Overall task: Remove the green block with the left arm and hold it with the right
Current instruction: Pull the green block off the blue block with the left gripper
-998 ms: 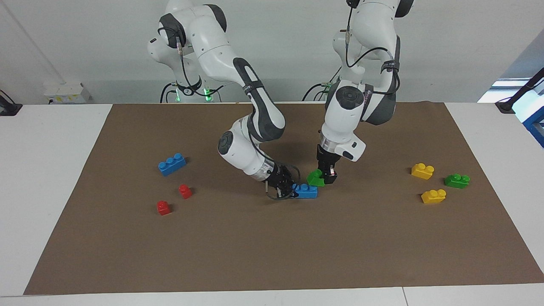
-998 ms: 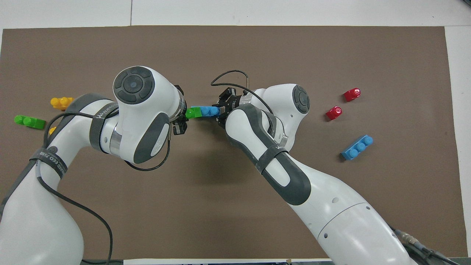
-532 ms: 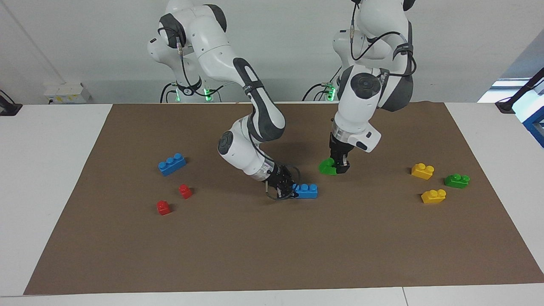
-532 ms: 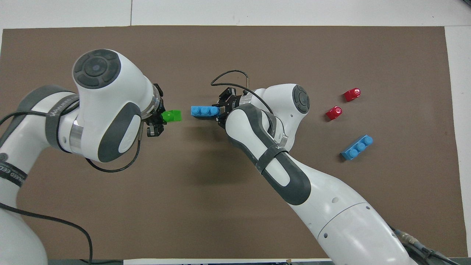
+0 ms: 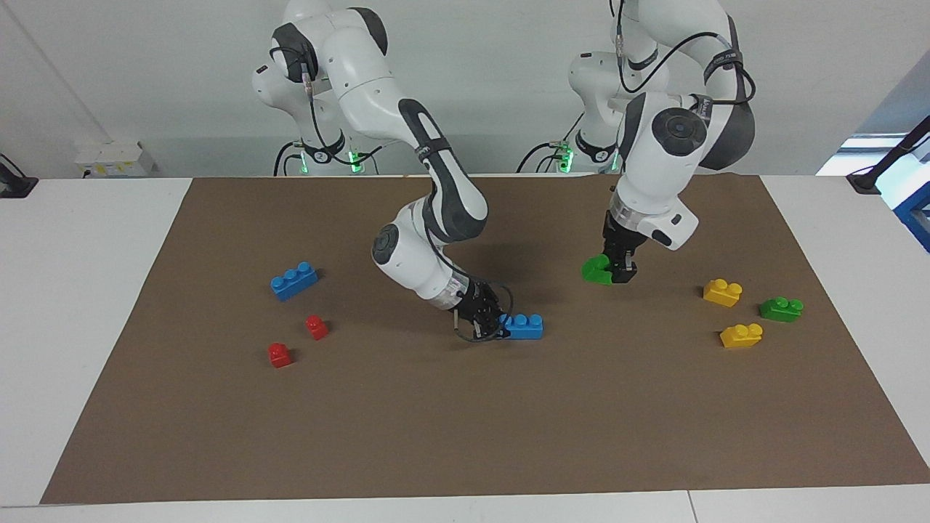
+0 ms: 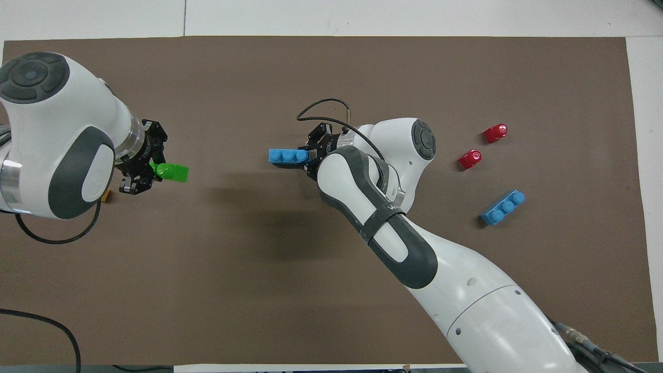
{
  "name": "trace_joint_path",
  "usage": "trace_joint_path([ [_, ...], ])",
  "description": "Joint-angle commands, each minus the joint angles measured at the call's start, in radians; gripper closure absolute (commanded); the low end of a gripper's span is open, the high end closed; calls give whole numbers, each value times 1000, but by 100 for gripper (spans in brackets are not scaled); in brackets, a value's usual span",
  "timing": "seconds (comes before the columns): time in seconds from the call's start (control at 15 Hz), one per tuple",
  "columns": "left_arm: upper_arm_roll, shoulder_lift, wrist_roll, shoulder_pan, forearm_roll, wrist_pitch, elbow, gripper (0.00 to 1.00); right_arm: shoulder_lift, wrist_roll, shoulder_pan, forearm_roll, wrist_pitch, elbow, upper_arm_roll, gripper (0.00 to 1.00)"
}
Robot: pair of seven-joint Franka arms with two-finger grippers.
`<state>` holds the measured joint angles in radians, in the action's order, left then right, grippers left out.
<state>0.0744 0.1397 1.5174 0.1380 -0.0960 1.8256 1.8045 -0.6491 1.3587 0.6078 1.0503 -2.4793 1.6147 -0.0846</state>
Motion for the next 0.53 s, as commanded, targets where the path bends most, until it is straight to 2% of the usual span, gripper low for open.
trace_joint_path([
  [0.0, 8, -38, -120, -58, -39, 39, 65, 100, -29, -16, -10, 25, -35, -21, 6, 100],
  [0.27, 7, -69, -187, -126, -54, 252, 183, 100, -29, -16, -10, 25, -36, -21, 6, 100],
  [0.47, 7, -57, -328, -158, -59, 320, 205, 100, -30, -16, -8, 24, -36, -21, 6, 100],
])
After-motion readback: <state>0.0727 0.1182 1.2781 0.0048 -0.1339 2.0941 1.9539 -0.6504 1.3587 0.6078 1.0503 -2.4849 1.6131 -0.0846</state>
